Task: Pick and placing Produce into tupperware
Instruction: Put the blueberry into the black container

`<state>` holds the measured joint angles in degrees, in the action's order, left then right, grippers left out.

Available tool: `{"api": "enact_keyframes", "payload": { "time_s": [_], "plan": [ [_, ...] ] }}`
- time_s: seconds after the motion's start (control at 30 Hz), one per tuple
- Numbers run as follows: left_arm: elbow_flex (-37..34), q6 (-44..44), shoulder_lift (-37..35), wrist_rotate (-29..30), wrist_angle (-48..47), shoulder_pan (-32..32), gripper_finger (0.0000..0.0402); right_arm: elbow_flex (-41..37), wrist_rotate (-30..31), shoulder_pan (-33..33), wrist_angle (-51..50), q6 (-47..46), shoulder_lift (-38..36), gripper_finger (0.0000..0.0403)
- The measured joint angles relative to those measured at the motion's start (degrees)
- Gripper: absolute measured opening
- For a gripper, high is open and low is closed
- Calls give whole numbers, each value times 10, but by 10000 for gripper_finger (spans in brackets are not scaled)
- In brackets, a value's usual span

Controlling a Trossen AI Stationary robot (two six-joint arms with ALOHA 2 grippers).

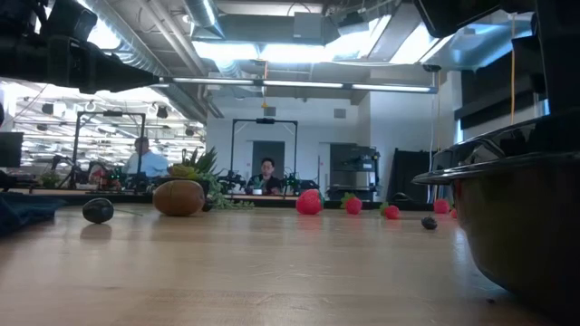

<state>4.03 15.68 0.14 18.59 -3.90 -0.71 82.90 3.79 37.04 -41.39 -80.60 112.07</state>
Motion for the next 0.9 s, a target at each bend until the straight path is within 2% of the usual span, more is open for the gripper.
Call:
{"api": "enact_keyframes", "payload": {
  "time_s": [0.43, 0.57, 0.77, 0.9],
  "plan": [
    [0, 0, 0, 0, 0, 0, 265, 0, 0, 0, 4, 0, 0, 183],
    [0, 0, 0, 0, 0, 0, 265, 0, -4, -1, 14, 1, 0, 186],
    [0, 0, 0, 0, 0, 0, 265, 0, -56, -13, 5, 3, -2, 177],
    [0, 0, 0, 0, 1, 0, 265, 0, -55, -28, -1, 44, -18, 172]
  ]
}}
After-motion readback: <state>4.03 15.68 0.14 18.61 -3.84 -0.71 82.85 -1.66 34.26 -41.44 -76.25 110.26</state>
